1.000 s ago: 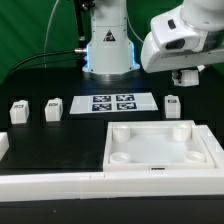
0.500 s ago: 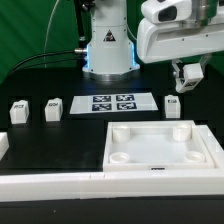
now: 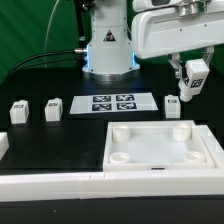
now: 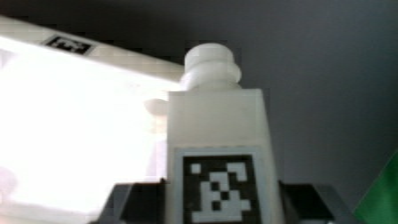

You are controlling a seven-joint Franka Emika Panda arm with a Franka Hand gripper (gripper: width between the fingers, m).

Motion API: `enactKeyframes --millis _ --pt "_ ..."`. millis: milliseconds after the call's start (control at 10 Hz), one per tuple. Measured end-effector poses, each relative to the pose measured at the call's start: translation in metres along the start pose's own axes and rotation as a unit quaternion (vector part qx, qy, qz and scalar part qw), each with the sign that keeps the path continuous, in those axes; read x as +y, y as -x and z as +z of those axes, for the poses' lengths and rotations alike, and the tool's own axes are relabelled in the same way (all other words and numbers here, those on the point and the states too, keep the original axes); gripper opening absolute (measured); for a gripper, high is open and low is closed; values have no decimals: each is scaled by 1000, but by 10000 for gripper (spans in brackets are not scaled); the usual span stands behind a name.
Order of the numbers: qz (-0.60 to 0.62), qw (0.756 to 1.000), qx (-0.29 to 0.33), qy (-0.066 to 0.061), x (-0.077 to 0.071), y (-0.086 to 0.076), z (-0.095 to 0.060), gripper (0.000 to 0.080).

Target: Assemble one leg

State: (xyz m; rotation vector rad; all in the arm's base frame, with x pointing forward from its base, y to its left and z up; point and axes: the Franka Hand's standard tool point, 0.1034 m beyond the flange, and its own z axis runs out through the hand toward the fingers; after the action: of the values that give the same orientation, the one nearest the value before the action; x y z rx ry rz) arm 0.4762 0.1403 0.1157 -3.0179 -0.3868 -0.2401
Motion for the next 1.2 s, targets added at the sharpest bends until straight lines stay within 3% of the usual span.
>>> enactKeyframes --millis 400,600,700,900,1200 --pt "-11 1000 -2 0 2 -1 1 291" --pt "-36 999 -10 -10 20 -35 2 291" --pt "-47 999 -3 -14 22 -52 6 291" --pt "-47 999 10 -18 20 -72 15 291" --pt "-46 998 35 -14 23 -76 20 291"
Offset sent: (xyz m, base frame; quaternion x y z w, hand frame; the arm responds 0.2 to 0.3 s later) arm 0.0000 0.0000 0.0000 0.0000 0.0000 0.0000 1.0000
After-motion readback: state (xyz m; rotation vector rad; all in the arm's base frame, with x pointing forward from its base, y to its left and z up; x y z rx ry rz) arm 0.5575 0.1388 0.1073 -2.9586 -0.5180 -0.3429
